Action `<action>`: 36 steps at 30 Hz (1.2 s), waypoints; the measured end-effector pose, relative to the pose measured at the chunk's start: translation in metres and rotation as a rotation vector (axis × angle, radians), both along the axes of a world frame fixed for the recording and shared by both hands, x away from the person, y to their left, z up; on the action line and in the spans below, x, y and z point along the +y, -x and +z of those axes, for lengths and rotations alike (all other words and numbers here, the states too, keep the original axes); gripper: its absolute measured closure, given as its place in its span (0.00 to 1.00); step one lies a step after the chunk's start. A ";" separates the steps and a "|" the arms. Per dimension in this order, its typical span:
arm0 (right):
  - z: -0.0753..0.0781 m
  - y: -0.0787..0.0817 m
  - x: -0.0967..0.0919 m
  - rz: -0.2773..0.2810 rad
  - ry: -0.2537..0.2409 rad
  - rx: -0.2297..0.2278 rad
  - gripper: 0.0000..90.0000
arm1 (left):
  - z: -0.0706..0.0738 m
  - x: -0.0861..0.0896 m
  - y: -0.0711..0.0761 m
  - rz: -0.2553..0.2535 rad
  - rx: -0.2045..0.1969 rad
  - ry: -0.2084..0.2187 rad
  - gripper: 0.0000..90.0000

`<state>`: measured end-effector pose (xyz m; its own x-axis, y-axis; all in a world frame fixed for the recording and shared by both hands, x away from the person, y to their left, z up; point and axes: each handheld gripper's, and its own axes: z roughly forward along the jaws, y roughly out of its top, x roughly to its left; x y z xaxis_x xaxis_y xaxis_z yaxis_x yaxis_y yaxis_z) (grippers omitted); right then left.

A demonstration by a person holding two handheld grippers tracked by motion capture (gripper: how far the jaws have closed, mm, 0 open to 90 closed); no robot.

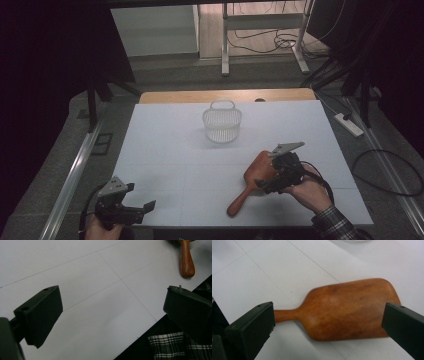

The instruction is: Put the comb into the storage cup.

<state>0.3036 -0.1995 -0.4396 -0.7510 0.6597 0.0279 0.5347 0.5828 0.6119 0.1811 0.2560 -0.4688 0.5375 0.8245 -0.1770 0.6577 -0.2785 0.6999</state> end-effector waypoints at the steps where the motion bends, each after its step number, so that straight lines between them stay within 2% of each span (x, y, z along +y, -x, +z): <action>1: 0.000 -0.001 0.002 0.001 -0.001 0.002 0.00 | 0.000 0.000 0.000 0.000 0.000 0.001 0.03; 12: -0.003 -0.012 0.023 0.029 0.009 0.028 0.00 | 0.000 0.000 0.000 -0.001 0.000 0.000 0.04; 20: -0.002 -0.016 0.038 0.049 0.050 0.026 0.00 | 0.000 0.000 0.001 -0.002 -0.002 0.000 0.04; 28: -0.005 -0.020 0.049 0.056 0.034 0.093 0.00 | 0.000 0.000 0.001 -0.003 -0.003 0.002 0.04; 30: -0.006 -0.020 0.051 0.050 0.044 0.095 0.04 | 0.000 0.000 0.001 -0.003 -0.003 0.002 0.04; 32: -0.006 -0.020 0.052 0.050 0.041 0.086 0.12 | 0.000 0.000 0.001 -0.003 -0.003 0.002 0.04; 34: -0.005 -0.020 0.051 0.059 0.038 0.084 0.29 | 0.000 0.000 0.001 -0.003 -0.003 0.002 0.04; 36: -0.004 -0.020 0.051 0.066 0.035 0.083 0.41 | 0.000 0.000 0.001 -0.003 -0.003 0.001 0.04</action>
<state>0.3233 -0.1489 -0.4436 -0.7888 0.6106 0.0700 0.5427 0.6385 0.5458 0.1804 0.2564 -0.4688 0.5409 0.8224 -0.1765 0.6547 -0.2800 0.7021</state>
